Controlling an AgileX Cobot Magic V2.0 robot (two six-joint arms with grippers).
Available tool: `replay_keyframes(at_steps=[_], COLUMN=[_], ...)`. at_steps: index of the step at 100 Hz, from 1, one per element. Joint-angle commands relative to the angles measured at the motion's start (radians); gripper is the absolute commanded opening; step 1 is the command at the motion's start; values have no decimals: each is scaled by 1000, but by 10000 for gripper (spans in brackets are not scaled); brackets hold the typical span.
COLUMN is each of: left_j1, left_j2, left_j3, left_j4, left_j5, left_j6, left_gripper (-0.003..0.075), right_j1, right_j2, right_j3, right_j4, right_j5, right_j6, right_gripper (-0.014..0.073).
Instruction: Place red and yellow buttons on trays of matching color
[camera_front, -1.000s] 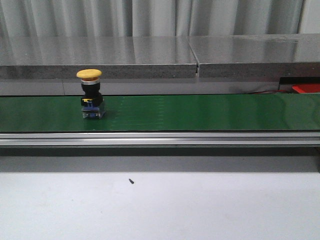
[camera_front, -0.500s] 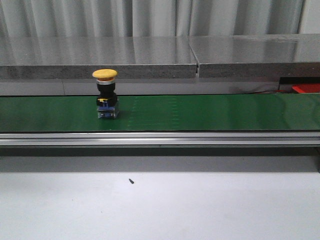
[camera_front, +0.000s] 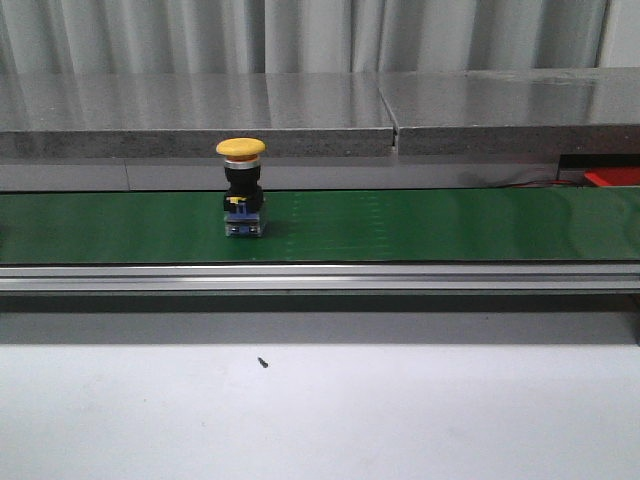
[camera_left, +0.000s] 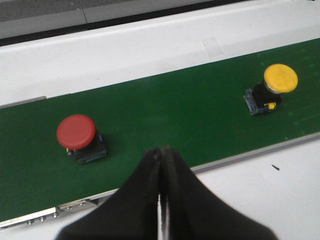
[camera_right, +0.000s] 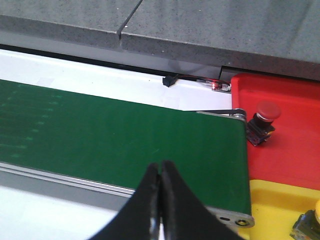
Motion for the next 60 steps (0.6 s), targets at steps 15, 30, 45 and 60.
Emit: replay_keyframes(at_steps=[15, 30, 45, 60], left_j1=[-9, -9, -9, -9], left_j2=[-146, -199, -207, -203], left_j3=[101, 141, 143, 143], left_j4=[-28, -28, -28, -28], left_j5=[-86, -95, -90, -90], left_j6=[-9, -9, -9, -9], left_gripper=[-19, -19, -19, -19], right_j1=[0, 0, 0, 12], right_j2=[0, 36, 135, 260], right_j3=[-39, -96, -211, -340], right_j4=[30, 29, 29, 30], right_j5=[-42, 34, 129, 217], right_j6=[-11, -11, -11, -11], right_gripper=[-28, -28, -28, -25])
